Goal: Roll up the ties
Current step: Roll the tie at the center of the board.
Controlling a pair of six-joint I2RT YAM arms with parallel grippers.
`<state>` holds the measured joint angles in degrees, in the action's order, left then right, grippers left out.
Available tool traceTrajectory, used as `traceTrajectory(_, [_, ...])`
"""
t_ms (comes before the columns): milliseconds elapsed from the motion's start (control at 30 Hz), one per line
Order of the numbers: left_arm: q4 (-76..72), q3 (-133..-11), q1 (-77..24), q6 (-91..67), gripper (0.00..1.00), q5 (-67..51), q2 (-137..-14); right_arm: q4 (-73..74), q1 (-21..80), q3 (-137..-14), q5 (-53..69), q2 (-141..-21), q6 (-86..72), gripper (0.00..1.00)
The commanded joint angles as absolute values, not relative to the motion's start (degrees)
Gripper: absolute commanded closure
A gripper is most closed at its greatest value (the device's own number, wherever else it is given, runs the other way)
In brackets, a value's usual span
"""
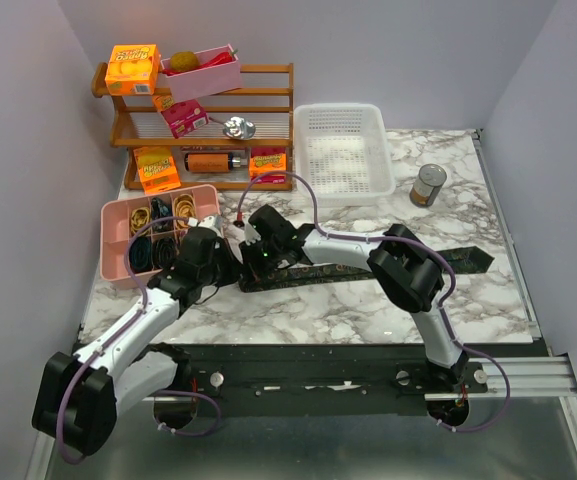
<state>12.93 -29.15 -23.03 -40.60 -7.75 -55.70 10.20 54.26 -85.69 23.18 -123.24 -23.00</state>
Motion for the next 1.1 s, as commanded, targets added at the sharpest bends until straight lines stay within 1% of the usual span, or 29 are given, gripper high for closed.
traceTrajectory(0, [12.1,-30.3,-23.7,-39.1,1.00,-7.5,-57.9,14.8,54.7,-87.1,19.4,-121.5,-20.6,1.00])
traceTrajectory(133, [13.3,-30.8,-24.0,-38.7,1.00,-6.7,-58.5,20.3,54.3,-88.4,14.9,-120.6,-19.1,0.99])
traceTrajectory(367, [12.6,-30.8,-24.8,-38.8,1.00,-6.2,-59.9,22.5,53.3,-86.9,9.4,-116.9,-17.6,1.00])
traceTrajectory(600, [8.9,-30.7,-26.1,-39.9,1.00,-6.9,-64.0,22.6,51.9,-84.4,6.9,-112.2,-16.4,1.00])
traceTrajectory(1000, [2.0,-31.1,-28.0,-42.3,1.00,-7.9,-71.2,22.8,50.9,-82.3,7.6,-113.2,-16.3,1.00])
traceTrajectory(1067, [1.7,-30.9,-28.3,-42.5,0.94,-7.8,-72.2,22.8,50.9,-82.1,7.7,-113.2,-16.3,0.99])
